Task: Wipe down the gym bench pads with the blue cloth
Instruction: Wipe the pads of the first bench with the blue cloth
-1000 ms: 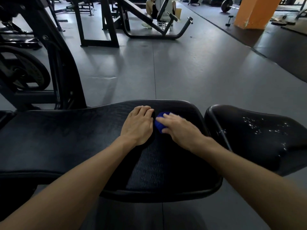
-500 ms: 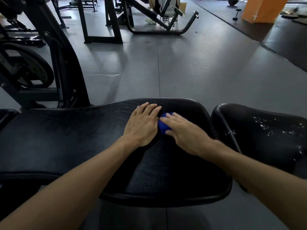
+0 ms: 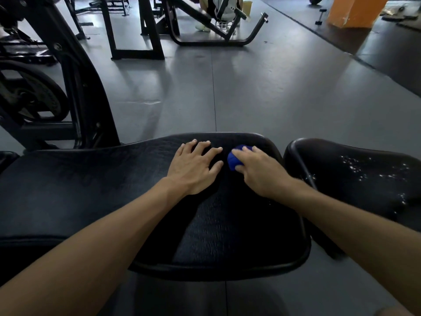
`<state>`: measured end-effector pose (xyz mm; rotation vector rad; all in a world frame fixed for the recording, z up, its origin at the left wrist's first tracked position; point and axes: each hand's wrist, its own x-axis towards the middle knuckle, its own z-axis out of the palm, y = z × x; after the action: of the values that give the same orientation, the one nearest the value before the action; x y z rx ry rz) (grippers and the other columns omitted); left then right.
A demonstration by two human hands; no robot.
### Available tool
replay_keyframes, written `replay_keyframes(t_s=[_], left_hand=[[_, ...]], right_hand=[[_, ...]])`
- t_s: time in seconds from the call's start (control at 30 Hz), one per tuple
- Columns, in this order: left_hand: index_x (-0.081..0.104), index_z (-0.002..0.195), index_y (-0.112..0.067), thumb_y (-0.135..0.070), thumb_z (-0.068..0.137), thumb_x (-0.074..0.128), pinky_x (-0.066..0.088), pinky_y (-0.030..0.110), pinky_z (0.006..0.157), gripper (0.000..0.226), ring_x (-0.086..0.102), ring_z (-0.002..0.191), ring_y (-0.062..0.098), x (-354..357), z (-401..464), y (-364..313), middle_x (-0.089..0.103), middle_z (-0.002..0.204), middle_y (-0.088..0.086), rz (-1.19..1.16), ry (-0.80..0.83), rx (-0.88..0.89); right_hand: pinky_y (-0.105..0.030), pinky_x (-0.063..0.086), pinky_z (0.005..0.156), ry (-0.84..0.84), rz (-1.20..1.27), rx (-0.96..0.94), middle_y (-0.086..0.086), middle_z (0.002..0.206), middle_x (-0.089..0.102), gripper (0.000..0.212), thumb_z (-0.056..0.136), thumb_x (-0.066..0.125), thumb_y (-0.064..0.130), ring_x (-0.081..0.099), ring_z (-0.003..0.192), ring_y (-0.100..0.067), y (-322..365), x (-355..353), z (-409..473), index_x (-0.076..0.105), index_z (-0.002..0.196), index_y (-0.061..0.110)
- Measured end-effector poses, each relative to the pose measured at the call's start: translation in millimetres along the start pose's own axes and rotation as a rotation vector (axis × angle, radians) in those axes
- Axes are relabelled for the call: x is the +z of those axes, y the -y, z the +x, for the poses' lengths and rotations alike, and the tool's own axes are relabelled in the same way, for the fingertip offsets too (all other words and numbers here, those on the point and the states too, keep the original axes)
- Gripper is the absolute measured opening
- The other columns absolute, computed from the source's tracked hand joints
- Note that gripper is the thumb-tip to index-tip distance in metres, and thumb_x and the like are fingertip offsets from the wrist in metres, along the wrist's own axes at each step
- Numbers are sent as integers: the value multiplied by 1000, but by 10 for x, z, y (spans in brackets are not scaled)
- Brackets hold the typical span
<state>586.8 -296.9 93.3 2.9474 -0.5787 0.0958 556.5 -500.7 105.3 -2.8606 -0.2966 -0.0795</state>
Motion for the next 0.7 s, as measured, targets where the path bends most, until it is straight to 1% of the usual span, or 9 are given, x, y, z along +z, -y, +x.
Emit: replay_keyframes(t_s=[0.07,0.1,0.17,0.23,0.33,0.4,0.5,0.6,0.7], left_hand=[[43,142,-39,-70,96,26,22,55,119,58,30,142,36,-86,117,-147,38,154,2,6,50,-59],[42,139,-34,-72,95,25,23,59,117,61,32,138,39,-108,146,-224,39,150,5,17,77,-91],[39,139,-30,-73,95,24,18,65,117,63,28,140,43,-54,138,-318,36,148,8,27,73,-121],[41,138,-29,-69,97,25,12,66,119,59,23,145,41,48,59,-310,36,150,7,-2,9,-120],[40,142,-36,-66,99,26,8,66,121,55,19,148,37,117,37,-260,35,152,4,-43,-71,-82],[33,150,-46,-65,100,23,6,66,121,54,14,151,33,120,66,-248,31,156,0,-35,-86,-20],[28,153,-52,-64,101,20,6,66,121,54,10,153,29,112,72,-241,27,161,-5,-37,-61,51],[31,151,-55,-63,102,22,7,67,121,51,12,153,28,92,31,-220,29,160,-7,-35,-82,68],[30,152,-55,-62,103,22,8,66,121,50,15,151,27,87,24,-216,31,159,-8,-22,-68,69]], right_hand=[[-46,32,115,26,16,37,-15,148,47,48,102,51,25,40,135,-38,-96,-103,369,43,149,18],[-46,35,111,17,40,70,-14,142,51,45,102,50,24,45,130,-37,-118,-152,509,45,147,19],[-44,37,105,-1,47,127,-13,139,55,44,103,49,25,50,124,-36,-131,-209,651,46,147,21],[-41,37,102,26,0,111,-13,142,54,46,103,48,26,50,126,-36,-85,-250,531,44,149,21],[-42,36,107,53,-58,31,-11,150,47,48,103,49,27,44,136,-32,-30,-234,-10,41,150,21],[-41,33,115,18,-29,-3,-7,157,39,52,104,50,26,34,145,-28,-53,-197,-295,36,154,22],[-43,33,115,36,16,42,-11,154,43,50,103,53,25,38,141,-31,-305,-230,5,40,151,23],[-36,32,114,45,63,132,-11,152,48,49,101,55,26,45,137,-33,-479,-349,524,45,150,24],[-36,35,112,59,85,161,-12,148,52,49,100,56,27,48,134,-34,-551,-341,571,47,149,24]])
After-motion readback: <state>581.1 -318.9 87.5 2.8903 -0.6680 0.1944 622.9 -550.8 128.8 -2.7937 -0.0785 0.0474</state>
